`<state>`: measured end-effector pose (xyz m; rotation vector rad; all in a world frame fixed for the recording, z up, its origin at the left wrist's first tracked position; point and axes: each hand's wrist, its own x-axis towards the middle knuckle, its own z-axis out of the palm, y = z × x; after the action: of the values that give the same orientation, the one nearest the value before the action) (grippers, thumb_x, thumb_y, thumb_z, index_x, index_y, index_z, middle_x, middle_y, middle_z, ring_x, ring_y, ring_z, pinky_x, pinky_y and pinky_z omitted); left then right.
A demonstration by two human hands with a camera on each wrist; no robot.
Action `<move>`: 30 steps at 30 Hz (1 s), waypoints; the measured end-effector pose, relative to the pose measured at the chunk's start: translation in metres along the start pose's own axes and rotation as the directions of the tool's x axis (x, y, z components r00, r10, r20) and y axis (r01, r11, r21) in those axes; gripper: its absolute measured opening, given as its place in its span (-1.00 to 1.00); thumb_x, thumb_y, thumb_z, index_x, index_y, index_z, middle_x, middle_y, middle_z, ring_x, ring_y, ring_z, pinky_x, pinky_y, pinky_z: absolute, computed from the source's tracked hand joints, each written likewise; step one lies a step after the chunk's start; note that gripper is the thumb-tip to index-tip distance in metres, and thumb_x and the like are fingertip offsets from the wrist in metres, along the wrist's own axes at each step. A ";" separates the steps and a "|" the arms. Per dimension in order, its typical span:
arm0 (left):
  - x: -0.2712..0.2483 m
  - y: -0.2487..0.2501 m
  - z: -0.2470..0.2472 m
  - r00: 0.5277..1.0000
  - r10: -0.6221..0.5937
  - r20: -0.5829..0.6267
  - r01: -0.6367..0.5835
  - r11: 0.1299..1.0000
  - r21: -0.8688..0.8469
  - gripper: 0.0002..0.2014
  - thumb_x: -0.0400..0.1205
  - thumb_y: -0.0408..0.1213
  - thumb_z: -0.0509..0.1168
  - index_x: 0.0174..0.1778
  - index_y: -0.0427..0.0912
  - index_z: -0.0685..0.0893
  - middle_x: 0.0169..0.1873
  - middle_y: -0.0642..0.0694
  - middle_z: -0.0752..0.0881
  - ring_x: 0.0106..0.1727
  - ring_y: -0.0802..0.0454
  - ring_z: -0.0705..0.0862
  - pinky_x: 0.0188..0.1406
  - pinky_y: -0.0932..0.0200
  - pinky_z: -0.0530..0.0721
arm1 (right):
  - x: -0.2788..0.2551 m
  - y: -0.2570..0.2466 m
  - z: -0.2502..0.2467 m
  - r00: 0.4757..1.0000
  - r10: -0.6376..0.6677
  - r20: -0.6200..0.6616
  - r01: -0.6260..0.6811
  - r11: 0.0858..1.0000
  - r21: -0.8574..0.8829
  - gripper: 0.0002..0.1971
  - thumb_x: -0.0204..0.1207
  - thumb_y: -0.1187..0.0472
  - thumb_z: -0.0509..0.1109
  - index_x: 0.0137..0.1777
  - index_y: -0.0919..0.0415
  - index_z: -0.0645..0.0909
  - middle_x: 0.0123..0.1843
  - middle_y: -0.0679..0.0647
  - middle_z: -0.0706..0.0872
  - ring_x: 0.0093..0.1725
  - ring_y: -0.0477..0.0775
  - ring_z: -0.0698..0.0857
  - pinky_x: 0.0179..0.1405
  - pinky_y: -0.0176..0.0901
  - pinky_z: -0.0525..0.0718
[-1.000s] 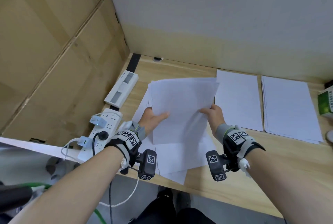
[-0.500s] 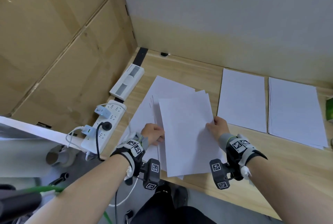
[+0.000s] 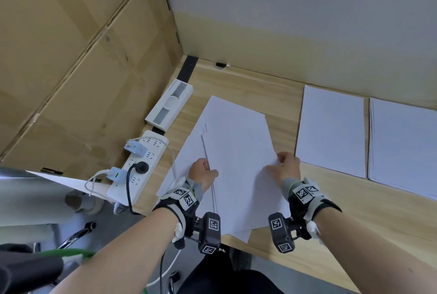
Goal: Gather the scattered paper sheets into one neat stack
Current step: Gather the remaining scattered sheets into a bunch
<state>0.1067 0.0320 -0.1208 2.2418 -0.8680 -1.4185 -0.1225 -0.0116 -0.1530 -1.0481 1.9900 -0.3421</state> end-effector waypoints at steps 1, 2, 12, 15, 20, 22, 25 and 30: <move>0.000 0.001 0.000 1.000 -0.018 0.008 0.018 1.000 -0.007 -0.75 0.52 -0.45 0.32 -0.07 -0.05 0.43 -0.25 0.01 0.53 -0.06 -0.10 0.57 0.11 -0.18 0.69 | 0.002 0.003 0.002 1.000 0.012 0.000 -0.012 1.000 -0.009 -0.56 0.17 0.19 0.49 0.10 0.06 0.59 0.14 0.09 0.57 0.08 0.25 0.69 0.16 0.13 0.73; -0.001 0.003 0.000 1.000 -0.029 0.010 0.029 0.999 -0.017 -0.74 0.52 -0.46 0.32 -0.04 -0.05 0.43 -0.29 0.07 0.49 -0.04 -0.10 0.57 0.16 -0.18 0.68 | 0.002 0.003 0.002 1.000 0.025 0.000 -0.025 1.000 -0.003 -0.59 0.14 0.19 0.49 0.04 0.02 0.57 0.11 0.10 0.63 0.07 0.25 0.71 0.14 0.14 0.74; -0.003 0.008 0.004 1.000 -0.015 0.011 0.015 1.000 -0.016 -0.62 0.47 -0.47 0.35 0.23 -0.24 0.61 -0.02 -0.12 0.69 0.05 -0.16 0.71 0.11 -0.06 0.72 | -0.005 0.011 -0.006 0.999 0.044 -0.024 -0.041 0.995 0.093 -0.83 0.32 0.25 0.47 -0.12 0.03 0.64 -0.11 -0.04 0.76 -0.06 0.14 0.74 0.05 0.03 0.73; -0.002 0.010 0.013 1.000 -0.003 0.026 0.004 0.999 -0.053 -0.69 0.32 -0.41 0.36 -0.01 -0.18 0.65 0.00 -0.24 0.77 0.04 -0.20 0.75 0.02 -0.01 0.71 | -0.006 0.019 -0.010 0.999 0.038 -0.018 -0.036 0.993 0.110 -0.81 0.35 0.24 0.46 -0.04 0.04 0.69 -0.11 -0.04 0.77 -0.04 0.13 0.75 0.09 0.03 0.73; 0.002 0.009 0.028 0.996 0.029 0.085 -0.023 0.997 -0.078 -0.70 0.32 -0.48 0.28 -0.03 -0.38 0.68 -0.06 -0.36 0.77 -0.03 -0.24 0.76 -0.10 0.00 0.69 | -0.010 0.024 -0.015 1.000 0.029 0.005 -0.029 0.979 0.201 -0.83 0.33 0.24 0.48 -0.11 -0.02 0.69 -0.15 -0.09 0.79 -0.06 0.11 0.78 0.07 0.02 0.76; -0.005 0.017 0.026 0.995 0.060 0.086 -0.050 0.993 -0.108 -0.68 0.37 -0.55 0.26 0.04 -0.42 0.69 -0.02 -0.39 0.76 -0.03 -0.26 0.76 -0.03 -0.08 0.73 | -0.013 0.023 -0.021 1.000 0.027 0.011 -0.029 0.969 0.247 -0.83 0.29 0.18 0.51 -0.12 0.00 0.67 -0.13 -0.05 0.80 -0.09 0.11 0.79 0.03 0.06 0.78; -0.011 0.030 0.015 0.991 0.090 0.102 -0.072 0.982 -0.173 -0.72 0.42 -0.66 0.22 -0.02 -0.37 0.70 -0.08 -0.31 0.74 -0.11 -0.14 0.69 -0.08 0.01 0.66 | -0.013 0.016 -0.028 1.000 0.011 0.008 -0.013 0.948 0.318 -0.79 0.31 0.19 0.57 -0.09 0.09 0.66 -0.14 0.01 0.79 -0.13 0.14 0.78 -0.05 0.03 0.77; -0.029 0.078 -0.011 0.974 0.211 0.077 -0.190 0.956 -0.222 -0.71 0.41 -0.59 0.28 -0.20 -0.09 0.71 -0.10 -0.20 0.78 -0.02 -0.22 0.75 0.03 -0.13 0.74 | -0.030 -0.031 -0.065 0.993 -0.102 0.055 0.058 0.850 0.524 -0.79 0.37 0.36 0.59 0.01 0.24 0.74 -0.10 0.13 0.83 -0.19 0.13 0.77 -0.16 -0.04 0.75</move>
<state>0.0832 -0.0078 -0.0504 1.8824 -0.8996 -1.4625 -0.1478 -0.0159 -0.0791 -0.7754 1.6413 -0.8237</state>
